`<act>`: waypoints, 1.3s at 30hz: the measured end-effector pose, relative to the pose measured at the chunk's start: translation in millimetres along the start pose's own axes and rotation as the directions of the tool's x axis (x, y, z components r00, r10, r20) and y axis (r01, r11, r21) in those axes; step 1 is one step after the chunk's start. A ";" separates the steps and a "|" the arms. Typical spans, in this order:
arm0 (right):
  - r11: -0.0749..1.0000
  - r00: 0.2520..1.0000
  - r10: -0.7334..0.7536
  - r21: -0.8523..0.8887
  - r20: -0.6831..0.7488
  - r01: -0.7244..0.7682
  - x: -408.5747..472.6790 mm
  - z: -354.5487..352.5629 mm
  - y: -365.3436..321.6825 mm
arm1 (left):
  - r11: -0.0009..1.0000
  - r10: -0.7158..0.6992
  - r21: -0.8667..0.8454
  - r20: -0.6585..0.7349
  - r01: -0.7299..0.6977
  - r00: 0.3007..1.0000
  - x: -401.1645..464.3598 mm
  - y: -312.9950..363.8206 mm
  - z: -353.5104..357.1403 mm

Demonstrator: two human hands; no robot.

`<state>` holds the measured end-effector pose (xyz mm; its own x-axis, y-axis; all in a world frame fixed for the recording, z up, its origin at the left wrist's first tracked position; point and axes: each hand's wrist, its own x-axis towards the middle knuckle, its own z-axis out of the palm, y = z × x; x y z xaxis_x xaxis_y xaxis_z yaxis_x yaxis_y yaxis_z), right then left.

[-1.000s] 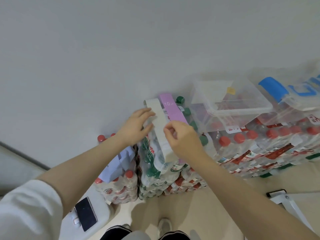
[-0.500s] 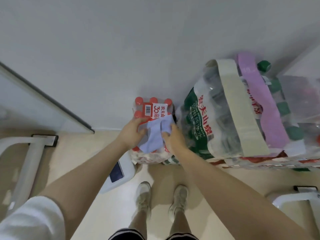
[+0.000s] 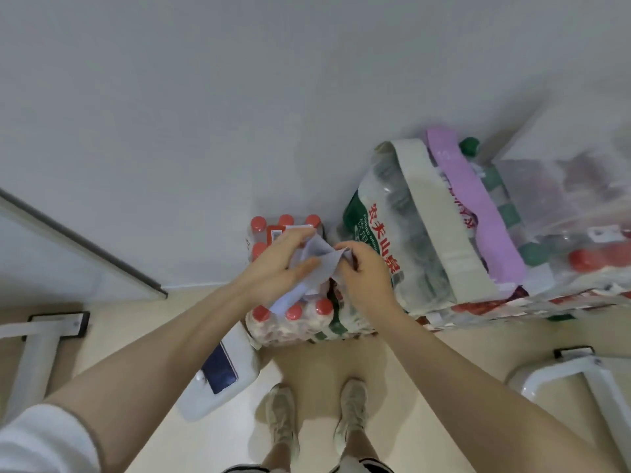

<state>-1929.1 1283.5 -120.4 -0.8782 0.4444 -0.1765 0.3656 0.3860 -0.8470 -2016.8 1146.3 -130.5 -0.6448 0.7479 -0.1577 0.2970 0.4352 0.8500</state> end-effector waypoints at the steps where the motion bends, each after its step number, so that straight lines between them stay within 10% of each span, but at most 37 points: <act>1: 0.999 0.999 -0.036 0.000 -0.009 0.036 -5.6 -11.7 -10.6 | 0.999 0.029 -0.013 0.000 -0.029 1.000 0.9 12.8 -5.1; 15: 0.879 0.881 -0.375 0.193 -0.289 0.437 -67.1 -183.9 -127.9 | 0.941 0.329 -0.057 -0.073 -0.333 0.941 -8.9 219.3 -25.6; 18: 0.844 0.872 -0.369 0.277 -0.322 0.459 -67.9 -220.0 -123.6 | 0.920 0.279 -0.292 0.023 -0.261 0.960 -11.1 250.4 -19.0; 22: 0.821 0.912 -0.320 0.406 -0.256 0.402 -69.8 -264.2 -107.7 | 0.848 0.217 -0.511 0.095 -0.139 0.972 -10.1 279.7 0.0; 29: 0.901 0.941 -0.327 0.272 -0.081 0.337 -82.7 -315.2 -74.9 | 0.970 0.045 -0.240 0.077 -0.026 0.996 -16.9 308.2 57.4; 39: 0.835 0.953 -0.266 0.529 0.148 0.151 -106.5 -344.9 -27.6 | 0.872 -0.124 -0.489 -0.199 0.011 0.972 -48.7 297.5 134.5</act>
<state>-1739.4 1504.3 94.8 -0.9795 0.2009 -0.0171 0.0095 -0.0386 -0.9992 -1802.3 1306.8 62.4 -0.8039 0.5732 -0.1588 -0.0926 0.1432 0.9854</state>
